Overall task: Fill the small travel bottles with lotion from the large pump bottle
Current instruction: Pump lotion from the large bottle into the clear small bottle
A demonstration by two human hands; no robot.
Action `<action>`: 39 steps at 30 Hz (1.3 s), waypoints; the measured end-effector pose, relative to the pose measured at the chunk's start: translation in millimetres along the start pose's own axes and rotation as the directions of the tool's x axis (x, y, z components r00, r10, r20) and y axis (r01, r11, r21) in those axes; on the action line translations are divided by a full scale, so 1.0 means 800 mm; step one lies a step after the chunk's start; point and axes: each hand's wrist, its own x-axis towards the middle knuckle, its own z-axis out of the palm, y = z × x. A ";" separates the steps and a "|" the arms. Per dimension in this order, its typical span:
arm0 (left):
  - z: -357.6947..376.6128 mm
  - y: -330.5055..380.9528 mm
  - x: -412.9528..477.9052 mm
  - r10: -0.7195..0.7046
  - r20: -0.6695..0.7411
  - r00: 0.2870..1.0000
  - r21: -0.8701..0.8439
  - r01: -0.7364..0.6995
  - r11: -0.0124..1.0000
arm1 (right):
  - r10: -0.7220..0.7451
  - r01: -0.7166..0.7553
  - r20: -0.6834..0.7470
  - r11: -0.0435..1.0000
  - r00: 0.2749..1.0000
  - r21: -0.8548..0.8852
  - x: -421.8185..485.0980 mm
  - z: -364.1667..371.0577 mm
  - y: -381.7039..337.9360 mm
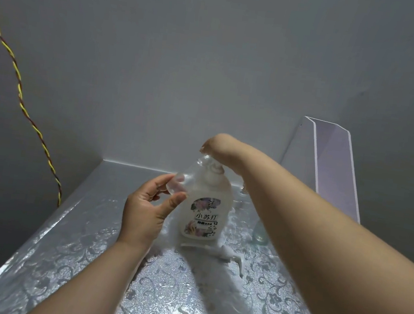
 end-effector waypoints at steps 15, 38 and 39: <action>-0.003 -0.004 -0.002 -0.025 0.013 1.000 0.021 0.024 0.999 | 0.046 -0.041 0.040 0.990 0.998 -0.133 0.032 0.013 0.013; -0.003 -0.003 -0.001 -0.015 -0.007 1.000 0.049 0.015 0.999 | 0.124 -0.110 0.044 0.965 0.991 -0.238 0.065 0.024 0.022; -0.003 -0.003 -0.001 -0.010 -0.005 1.000 0.044 0.010 0.999 | 0.112 -0.105 0.024 0.972 0.993 -0.211 0.055 0.022 0.020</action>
